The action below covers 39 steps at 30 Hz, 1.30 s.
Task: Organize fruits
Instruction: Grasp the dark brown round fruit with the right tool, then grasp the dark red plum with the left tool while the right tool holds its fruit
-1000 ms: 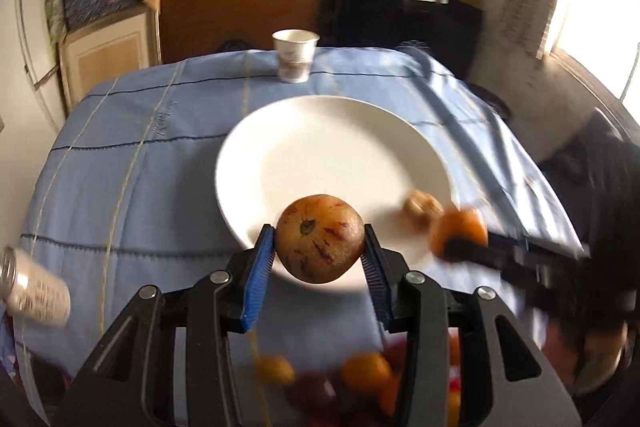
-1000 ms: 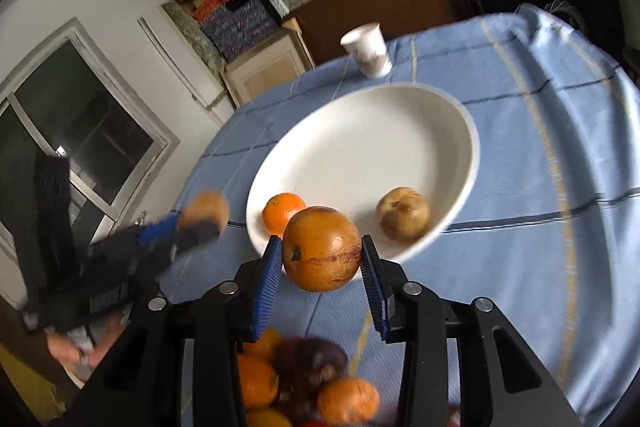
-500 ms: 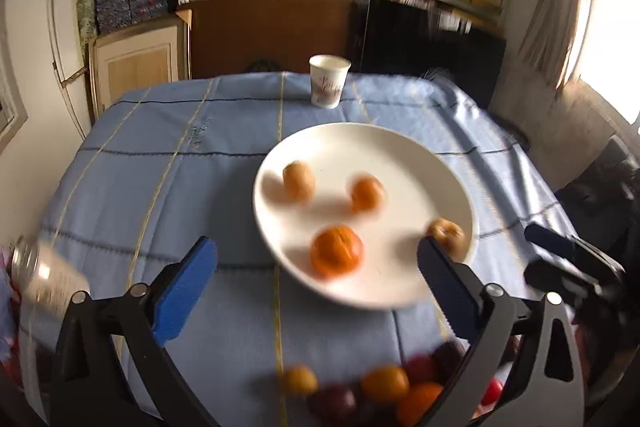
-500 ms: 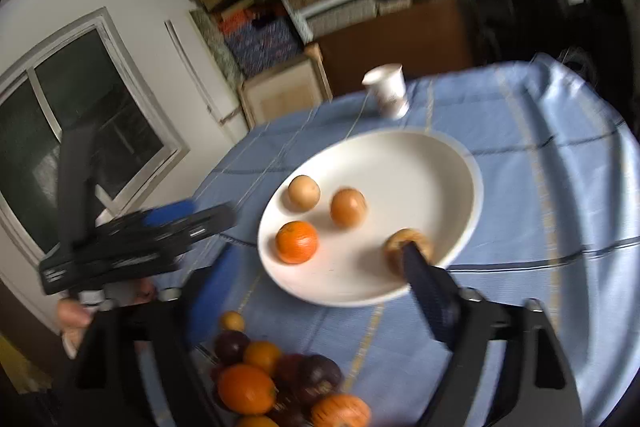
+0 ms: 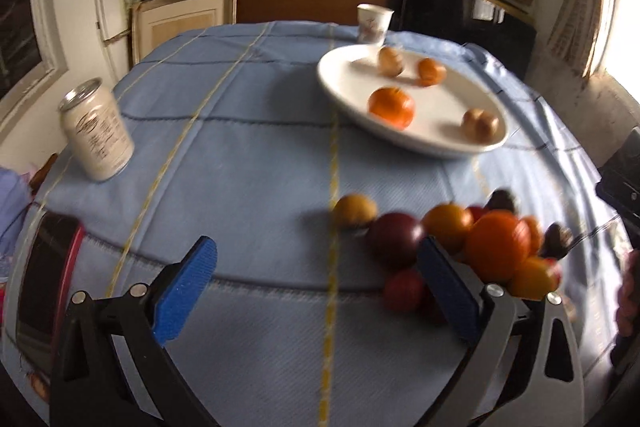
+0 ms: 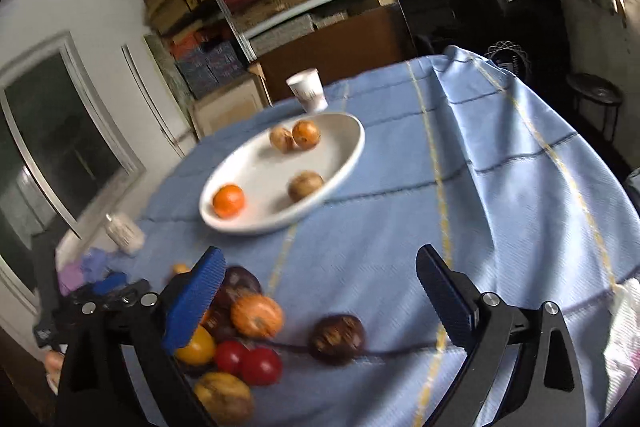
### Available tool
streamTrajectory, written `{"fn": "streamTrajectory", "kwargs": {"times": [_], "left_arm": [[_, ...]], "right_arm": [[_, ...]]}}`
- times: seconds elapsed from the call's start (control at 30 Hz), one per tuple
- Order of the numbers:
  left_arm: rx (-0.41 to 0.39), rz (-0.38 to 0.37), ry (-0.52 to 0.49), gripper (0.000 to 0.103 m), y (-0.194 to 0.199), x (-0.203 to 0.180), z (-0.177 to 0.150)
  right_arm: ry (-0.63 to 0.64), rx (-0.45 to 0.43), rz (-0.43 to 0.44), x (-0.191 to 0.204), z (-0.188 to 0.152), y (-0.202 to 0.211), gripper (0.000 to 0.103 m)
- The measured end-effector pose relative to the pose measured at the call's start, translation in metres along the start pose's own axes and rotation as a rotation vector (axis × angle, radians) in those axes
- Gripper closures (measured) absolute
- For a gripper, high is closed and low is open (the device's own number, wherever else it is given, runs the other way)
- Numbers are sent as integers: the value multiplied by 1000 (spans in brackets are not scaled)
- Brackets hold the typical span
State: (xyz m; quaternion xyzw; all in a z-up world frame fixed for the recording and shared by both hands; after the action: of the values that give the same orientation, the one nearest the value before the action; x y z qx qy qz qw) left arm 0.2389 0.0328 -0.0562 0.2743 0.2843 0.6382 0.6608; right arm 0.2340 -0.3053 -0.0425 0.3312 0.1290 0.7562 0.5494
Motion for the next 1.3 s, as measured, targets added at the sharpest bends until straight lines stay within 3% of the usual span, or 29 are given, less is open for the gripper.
{"fn": "streamTrajectory", "kwargs": {"times": [0.2, 0.43, 0.6, 0.83, 0.93, 1.07, 1.3], "left_arm": [[30, -86, 65, 5, 4, 11, -12], [35, -83, 31, 5, 5, 3, -16], [40, -90, 21, 5, 6, 1, -16], [42, -92, 13, 5, 6, -2, -18], [41, -91, 11, 5, 6, -2, -18], [40, -93, 7, 5, 7, -3, -18], [45, -212, -104, 5, 13, -31, -24]], "right_arm": [[97, 95, -97, 5, -20, -14, 6], [259, 136, -158, 22, -34, -23, 15], [240, 177, -164, 16, -36, -28, 29], [267, 217, -163, 20, -44, -33, 35], [267, 261, -173, 18, -49, -41, 46], [251, 248, -161, 16, -47, -38, 61], [151, 169, -164, 1, -33, -25, 61]]}}
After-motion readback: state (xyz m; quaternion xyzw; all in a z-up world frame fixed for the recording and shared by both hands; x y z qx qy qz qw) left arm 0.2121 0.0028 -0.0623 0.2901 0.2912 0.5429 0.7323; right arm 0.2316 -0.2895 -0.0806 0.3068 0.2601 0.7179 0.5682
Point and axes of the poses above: each gripper's, at about its wrist camera, not at the fingertips, and y roughly against the way its jaws point, x to its left, z to its top, the point moved 4 cm from there along -y, roughly the way its jaws point, and after that the axes turned 1 degree about -x, right-handed, at the moved point
